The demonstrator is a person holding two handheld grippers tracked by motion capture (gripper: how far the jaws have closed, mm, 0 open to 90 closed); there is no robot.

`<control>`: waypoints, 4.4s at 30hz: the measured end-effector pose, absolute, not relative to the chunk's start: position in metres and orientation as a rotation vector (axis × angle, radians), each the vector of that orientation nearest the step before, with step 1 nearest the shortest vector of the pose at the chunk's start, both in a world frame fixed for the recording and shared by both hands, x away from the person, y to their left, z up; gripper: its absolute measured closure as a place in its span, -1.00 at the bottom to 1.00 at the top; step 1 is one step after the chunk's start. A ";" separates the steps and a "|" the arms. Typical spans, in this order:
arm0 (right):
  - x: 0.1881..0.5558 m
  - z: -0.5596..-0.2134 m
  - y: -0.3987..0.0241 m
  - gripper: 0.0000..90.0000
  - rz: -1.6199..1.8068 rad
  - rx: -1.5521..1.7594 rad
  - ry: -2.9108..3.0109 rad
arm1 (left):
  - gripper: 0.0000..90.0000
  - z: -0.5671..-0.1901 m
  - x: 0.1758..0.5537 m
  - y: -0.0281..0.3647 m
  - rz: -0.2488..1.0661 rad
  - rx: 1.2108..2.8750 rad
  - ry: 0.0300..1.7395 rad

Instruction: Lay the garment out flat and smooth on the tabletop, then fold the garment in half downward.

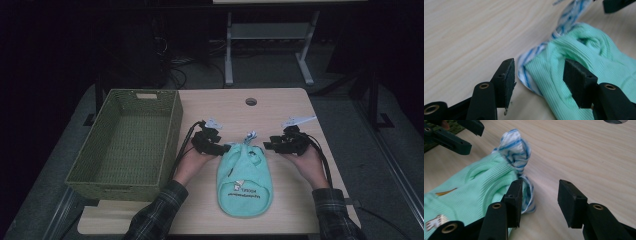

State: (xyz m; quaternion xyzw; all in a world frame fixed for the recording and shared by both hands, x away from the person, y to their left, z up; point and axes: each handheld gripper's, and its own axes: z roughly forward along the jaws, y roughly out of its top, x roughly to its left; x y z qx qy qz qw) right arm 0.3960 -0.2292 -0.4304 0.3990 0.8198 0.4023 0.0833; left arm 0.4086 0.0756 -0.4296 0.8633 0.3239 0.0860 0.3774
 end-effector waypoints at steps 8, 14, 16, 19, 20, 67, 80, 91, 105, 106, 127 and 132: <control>0.412 -0.447 -0.218 0.23 1.250 1.213 2.462 | -0.06 -0.443 0.425 0.072 0.187 2.204 0.875; 0.412 -0.457 -0.208 0.22 1.237 1.184 2.508 | -0.06 -0.451 0.428 0.069 0.177 2.222 0.876; 0.412 -0.460 -0.206 0.22 1.226 1.179 2.526 | -0.06 -0.453 0.429 0.068 0.174 2.225 0.875; 0.411 -0.464 -0.202 0.22 1.204 1.158 2.552 | -0.05 -0.456 0.430 0.068 0.171 2.238 0.874; 0.410 -0.465 -0.201 0.23 1.198 1.162 2.559 | -0.04 -0.457 0.430 0.068 0.164 2.244 0.871; 0.408 -0.426 -0.209 0.94 1.265 1.023 2.469 | 0.97 -0.415 0.414 0.075 0.237 2.165 0.767; 0.402 -0.398 -0.208 0.94 1.303 0.953 2.401 | 0.96 -0.384 0.399 0.075 0.337 2.091 0.698; 0.379 -0.418 -0.208 0.91 1.312 0.921 2.402 | 0.94 -0.393 0.380 0.075 0.344 2.125 0.622; 0.375 -0.391 -0.207 0.92 1.369 0.869 2.299 | 0.94 -0.371 0.372 0.079 0.411 2.058 0.572; 0.373 -0.395 -0.206 0.91 1.360 0.870 2.309 | 0.93 -0.375 0.369 0.078 0.413 2.069 0.566; 0.353 -0.405 -0.201 0.91 1.382 0.846 2.296 | 0.89 -0.384 0.347 0.087 0.424 2.088 0.528; 0.341 -0.410 -0.201 0.83 1.391 0.859 2.332 | 0.85 -0.391 0.337 0.088 0.389 2.100 0.523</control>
